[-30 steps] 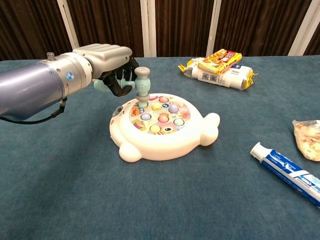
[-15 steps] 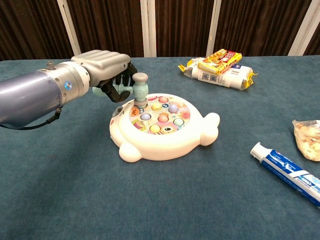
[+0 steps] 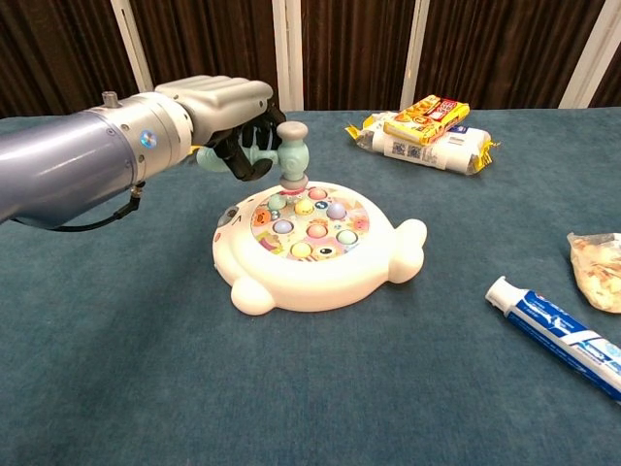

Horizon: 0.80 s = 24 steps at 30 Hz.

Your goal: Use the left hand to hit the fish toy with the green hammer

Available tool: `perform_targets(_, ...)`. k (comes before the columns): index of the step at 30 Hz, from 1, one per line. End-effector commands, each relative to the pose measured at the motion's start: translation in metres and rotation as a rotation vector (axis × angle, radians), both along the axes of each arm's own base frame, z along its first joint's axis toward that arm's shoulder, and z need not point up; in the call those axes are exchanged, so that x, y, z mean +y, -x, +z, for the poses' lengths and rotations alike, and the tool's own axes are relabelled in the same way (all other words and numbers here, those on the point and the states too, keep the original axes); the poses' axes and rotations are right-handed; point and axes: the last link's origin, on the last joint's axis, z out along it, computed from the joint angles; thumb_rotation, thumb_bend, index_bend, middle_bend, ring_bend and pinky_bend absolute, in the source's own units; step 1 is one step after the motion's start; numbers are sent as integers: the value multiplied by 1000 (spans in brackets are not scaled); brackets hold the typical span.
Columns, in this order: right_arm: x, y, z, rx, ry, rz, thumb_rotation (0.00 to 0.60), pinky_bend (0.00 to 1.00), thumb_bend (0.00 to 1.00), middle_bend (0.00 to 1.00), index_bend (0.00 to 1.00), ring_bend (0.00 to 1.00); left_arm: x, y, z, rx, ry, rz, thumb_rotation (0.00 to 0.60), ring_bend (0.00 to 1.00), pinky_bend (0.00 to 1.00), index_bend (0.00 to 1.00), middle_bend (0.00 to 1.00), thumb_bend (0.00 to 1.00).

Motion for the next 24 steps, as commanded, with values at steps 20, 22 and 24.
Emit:
perform_targets(20,-1,2,0,-4,-2,-8,600,0,232,0,0,0,-4,0,-21,43,40,4,600,393,524,633,523,757)
perform_targets(22,-1,2,0,-4,-1,-8,600,0,233,0,0,0,-5,2,-23,46,44,8,600,393,524,633,523,757)
perform_targets(24,-1,2,0,-3,-1,-9,600,0,233,0,0,0,-5,2,-24,49,46,10,600,393,524,633,523,757)
